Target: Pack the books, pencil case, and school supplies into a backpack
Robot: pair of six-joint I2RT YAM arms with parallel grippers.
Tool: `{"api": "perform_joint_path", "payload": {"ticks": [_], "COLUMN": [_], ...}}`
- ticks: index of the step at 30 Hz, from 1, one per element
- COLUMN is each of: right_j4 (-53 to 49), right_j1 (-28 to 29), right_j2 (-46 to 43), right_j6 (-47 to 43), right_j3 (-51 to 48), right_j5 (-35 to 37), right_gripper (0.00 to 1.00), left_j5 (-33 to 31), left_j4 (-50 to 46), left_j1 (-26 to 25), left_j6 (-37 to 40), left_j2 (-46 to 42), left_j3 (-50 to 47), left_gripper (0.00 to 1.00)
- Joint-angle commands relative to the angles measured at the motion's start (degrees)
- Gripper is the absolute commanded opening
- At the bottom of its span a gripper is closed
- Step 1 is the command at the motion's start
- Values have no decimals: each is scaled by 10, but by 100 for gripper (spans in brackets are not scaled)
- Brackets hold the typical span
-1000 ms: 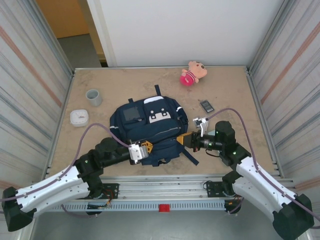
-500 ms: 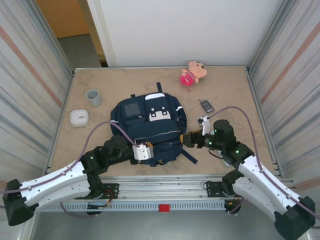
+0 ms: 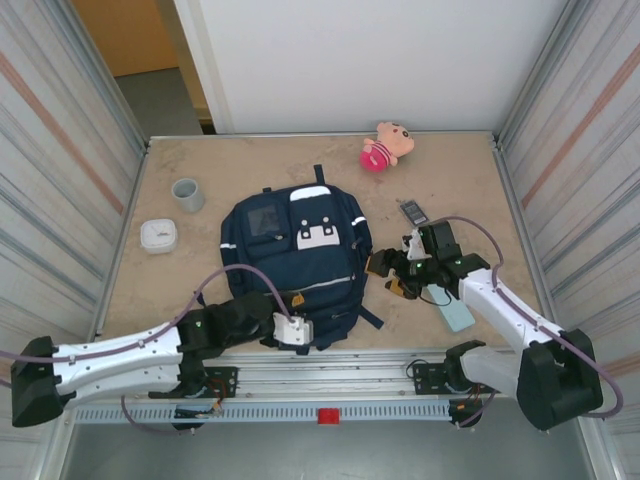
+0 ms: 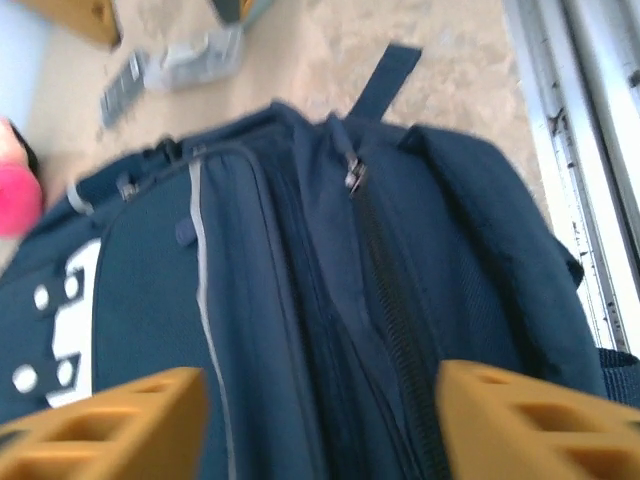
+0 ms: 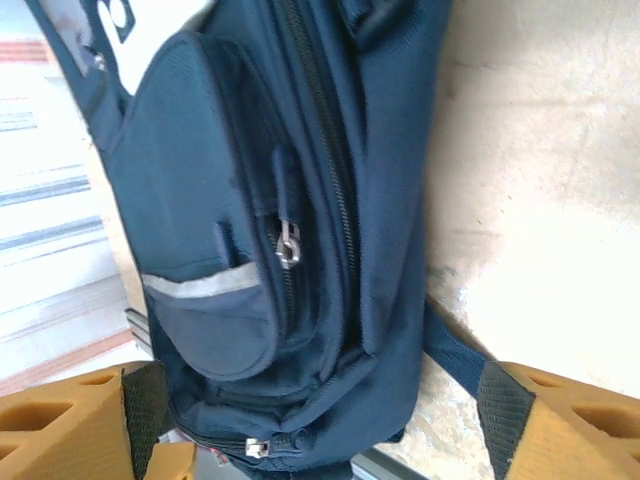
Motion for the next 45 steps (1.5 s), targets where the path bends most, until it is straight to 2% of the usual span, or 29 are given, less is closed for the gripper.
{"api": "perform_joint_path", "payload": {"ticks": [1, 3, 8, 13, 15, 21, 23, 28, 36, 38, 40, 41, 43, 45], "right_j4": [-29, -21, 3, 25, 31, 70, 82, 82, 101, 107, 112, 113, 110, 103], "right_j1": [3, 5, 37, 54, 59, 69, 69, 70, 74, 78, 82, 83, 84, 83], "right_j2": [7, 9, 1, -11, -13, -28, -33, -42, -30, -28, -26, -26, -29, -42], "right_j6": [-6, -13, -22, -23, -23, -30, -33, -38, -31, -29, -26, -26, -30, -41], "right_j3": [16, 14, 8, 1, 0, -20, -24, -28, -31, -31, -32, -31, -29, -28], "right_j5": [-3, -3, 2, 7, 7, -2, -4, -6, -24, -25, -26, -25, -24, -9], "right_gripper": [81, 81, 81, 81, 81, 80, 80, 81, 82, 82, 82, 82, 82, 82], "left_j5": [-49, -67, -115, -62, -50, -39, -23, 94, 133, 115, 44, 9, -46, -49], "left_j4": [-20, -19, -39, -50, -90, -120, -116, -159, -143, -129, -102, -89, -65, -63], "left_j1": [0, 2, 15, 71, 90, 132, 136, 136, 136, 136, 136, 135, 136, 136], "left_j6": [-117, -155, -162, -166, -164, -150, -134, -97, -77, -78, -88, -91, -97, -99], "left_j2": [2, 15, 100, 191, 219, 246, 259, 264, 279, 294, 310, 315, 314, 290], "left_j3": [52, 67, 109, 146, 169, 173, 173, 181, 164, 159, 151, 149, 150, 161], "left_gripper": [85, 85, 86, 91, 93, 93, 93, 96, 99, 98, 88, 77, 47, 33]}}
